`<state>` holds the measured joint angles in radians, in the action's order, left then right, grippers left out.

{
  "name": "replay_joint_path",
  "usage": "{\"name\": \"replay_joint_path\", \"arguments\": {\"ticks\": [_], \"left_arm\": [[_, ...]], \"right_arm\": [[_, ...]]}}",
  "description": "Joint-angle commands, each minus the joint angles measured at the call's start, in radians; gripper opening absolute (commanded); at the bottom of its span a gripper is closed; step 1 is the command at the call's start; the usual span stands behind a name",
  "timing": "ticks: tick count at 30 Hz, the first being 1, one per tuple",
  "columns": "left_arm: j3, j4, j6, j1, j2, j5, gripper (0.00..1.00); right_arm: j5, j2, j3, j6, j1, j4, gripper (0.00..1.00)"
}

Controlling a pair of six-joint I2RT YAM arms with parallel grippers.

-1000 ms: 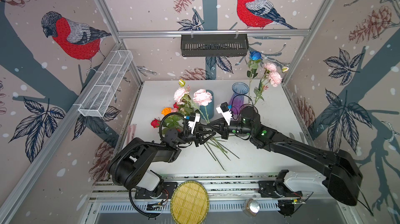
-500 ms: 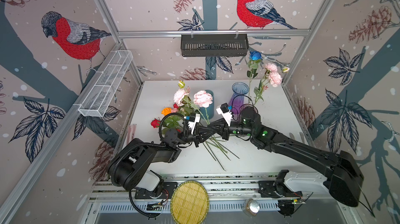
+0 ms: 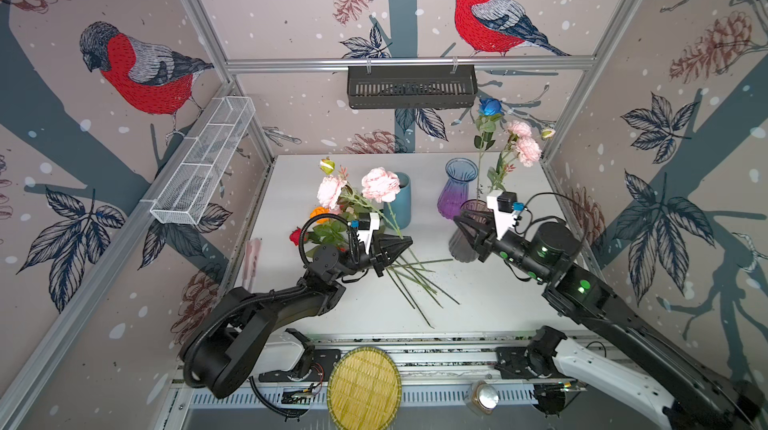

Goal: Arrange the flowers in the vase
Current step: 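Lift the pink rose with the left gripper while the right opens and withdraws, then carry the pink rose over the mauve vase and lower it in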

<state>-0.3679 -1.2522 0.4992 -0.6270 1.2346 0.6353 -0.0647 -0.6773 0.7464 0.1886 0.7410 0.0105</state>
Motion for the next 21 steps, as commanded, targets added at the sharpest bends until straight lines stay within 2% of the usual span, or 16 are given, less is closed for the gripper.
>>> {"name": "replay_joint_path", "arguments": {"ticks": [1, 6, 10, 16, 19, 21], "left_arm": [[-0.061, 0.257, -0.170, -0.058, -0.062, -0.260, 0.00], [-0.204, 0.272, -0.153, -0.087, -0.021, -0.272, 0.00], [-0.386, 0.294, -0.164, -0.106, 0.097, -0.229, 0.00], [-0.726, 0.443, -0.224, -0.142, 0.294, -0.176, 0.00], [-0.865, 0.523, -0.273, -0.162, 0.394, -0.175, 0.00], [-0.956, 0.562, -0.279, -0.174, 0.471, -0.179, 0.00]], "right_arm": [[0.287, 0.093, -0.051, -0.015, -0.004, 0.085, 0.30], [0.475, 0.211, -0.144, 0.069, -0.021, 0.145, 0.33], [0.545, 0.257, -0.190, 0.136, -0.040, 0.195, 0.37], [0.613, 0.441, -0.262, 0.210, -0.041, 0.269, 0.25], [0.620, 0.508, -0.295, 0.232, -0.008, 0.260, 0.24], [0.670, 0.522, -0.294, 0.225, 0.023, 0.263, 0.24]]}}
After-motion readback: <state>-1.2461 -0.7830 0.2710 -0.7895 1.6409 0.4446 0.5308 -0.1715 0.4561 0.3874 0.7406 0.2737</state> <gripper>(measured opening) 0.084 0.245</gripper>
